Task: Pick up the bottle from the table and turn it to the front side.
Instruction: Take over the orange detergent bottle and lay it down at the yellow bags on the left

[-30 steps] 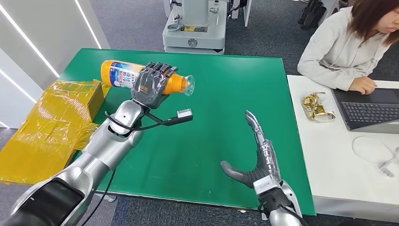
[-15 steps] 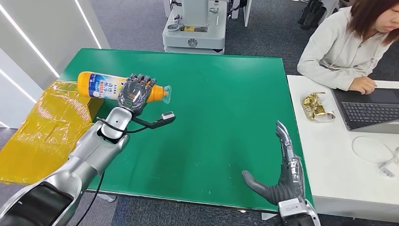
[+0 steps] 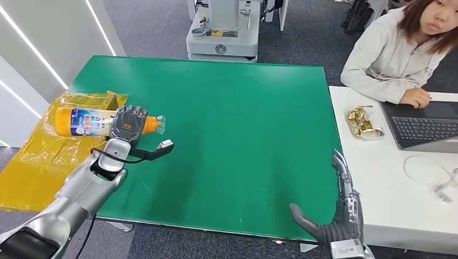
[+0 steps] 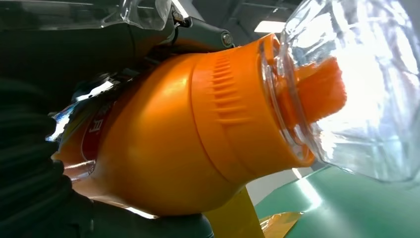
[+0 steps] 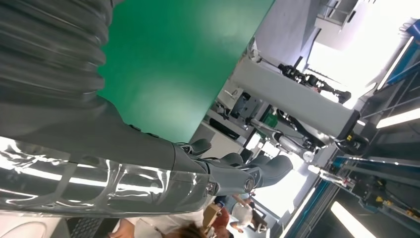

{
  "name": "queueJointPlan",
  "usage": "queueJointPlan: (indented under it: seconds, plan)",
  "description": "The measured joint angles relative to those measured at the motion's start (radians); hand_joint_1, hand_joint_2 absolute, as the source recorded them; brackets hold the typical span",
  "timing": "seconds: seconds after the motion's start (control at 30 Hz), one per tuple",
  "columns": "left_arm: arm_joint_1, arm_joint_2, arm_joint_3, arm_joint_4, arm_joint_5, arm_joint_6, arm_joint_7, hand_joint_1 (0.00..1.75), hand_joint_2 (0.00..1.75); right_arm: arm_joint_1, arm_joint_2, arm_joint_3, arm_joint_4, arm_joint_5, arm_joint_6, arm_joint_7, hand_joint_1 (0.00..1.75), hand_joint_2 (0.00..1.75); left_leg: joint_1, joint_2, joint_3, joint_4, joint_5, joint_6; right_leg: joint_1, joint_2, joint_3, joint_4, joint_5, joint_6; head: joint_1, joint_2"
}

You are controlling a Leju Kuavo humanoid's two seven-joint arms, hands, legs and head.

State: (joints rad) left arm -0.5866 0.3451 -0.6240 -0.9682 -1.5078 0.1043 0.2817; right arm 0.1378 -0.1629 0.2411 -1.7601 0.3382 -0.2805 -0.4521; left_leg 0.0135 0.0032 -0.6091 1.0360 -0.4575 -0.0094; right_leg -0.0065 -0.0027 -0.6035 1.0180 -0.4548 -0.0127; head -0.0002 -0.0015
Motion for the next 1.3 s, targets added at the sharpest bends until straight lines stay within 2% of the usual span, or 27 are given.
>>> queueJointPlan:
  seconds: [0.27, 0.6, 0.77, 0.97, 1.0, 1.1, 1.13, 1.3]
  plan:
    - [0.062, 0.006, 0.037, -0.004, 0.000, 0.030, -0.069, 1.75, 1.75, 0.035, 0.000, -0.016, -0.034, 0.000, -0.019, 0.006, 0.00, 1.75, 0.000, 0.000, 0.000, 0.000, 0.000, 0.000, 0.000, 0.000, 0.000, 0.000, 0.000, 0.000, 0.000, 0.000]
    - [0.089, -0.058, 0.129, 0.090, 0.000, 0.050, -0.184, 1.75, 1.75, 0.032, 0.000, -0.016, -0.055, 0.023, 0.003, 0.032, 0.00, 1.75, 0.000, 0.000, 0.000, 0.000, 0.000, 0.000, 0.000, 0.000, 0.000, 0.000, 0.000, 0.000, 0.000, 0.000]
    - [0.086, -0.084, 0.172, 0.171, 0.000, 0.059, -0.205, 1.75, 1.75, 0.023, 0.000, -0.015, -0.056, 0.035, 0.017, 0.032, 0.00, 1.75, 0.000, 0.000, 0.000, 0.000, 0.000, 0.000, 0.000, 0.000, 0.000, 0.000, 0.000, 0.000, 0.000, 0.000]
    - [0.030, -0.107, 0.215, 0.304, 0.000, 0.067, -0.196, 1.75, 1.75, -0.020, 0.003, -0.009, -0.032, 0.032, 0.039, 0.030, 0.00, 1.75, 0.000, 0.000, 0.003, -0.001, 0.000, 0.000, 0.000, -0.001, 0.003, 0.000, 0.000, 0.000, 0.000, 0.000]
    - [0.021, -0.109, 0.222, 0.323, 0.000, 0.068, -0.195, 1.39, 1.75, -0.026, 0.003, -0.008, -0.025, 0.027, 0.041, 0.026, 0.00, 1.75, 0.000, 0.000, 0.004, -0.001, 0.000, 0.000, 0.000, -0.001, 0.004, 0.000, 0.000, 0.000, 0.000, 0.000]
    - [-0.001, -0.112, 0.243, 0.373, 0.000, 0.072, -0.194, 0.08, 1.75, -0.049, 0.003, -0.003, 0.000, 0.014, 0.041, 0.016, 0.00, 1.75, 0.000, 0.000, 0.006, -0.001, 0.000, 0.000, 0.000, -0.001, 0.006, 0.001, 0.000, 0.000, 0.000, 0.000]
    - [-0.007, -0.113, 0.250, 0.387, 0.000, 0.077, -0.192, 0.00, 1.75, -0.056, 0.003, 0.000, 0.008, 0.010, 0.041, 0.014, 0.00, 1.75, 0.000, 0.000, 0.007, -0.001, 0.000, 0.000, 0.000, -0.001, 0.006, 0.001, 0.000, 0.000, 0.000, 0.000]
    - [-0.024, -0.112, 0.279, 0.437, 0.000, 0.101, -0.189, 0.00, 1.75, -0.089, 0.003, 0.018, 0.036, -0.003, 0.040, 0.011, 0.00, 1.75, 0.000, 0.000, 0.008, -0.002, 0.001, -0.002, 0.000, -0.001, 0.006, 0.002, 0.001, -0.001, 0.000, 0.000]
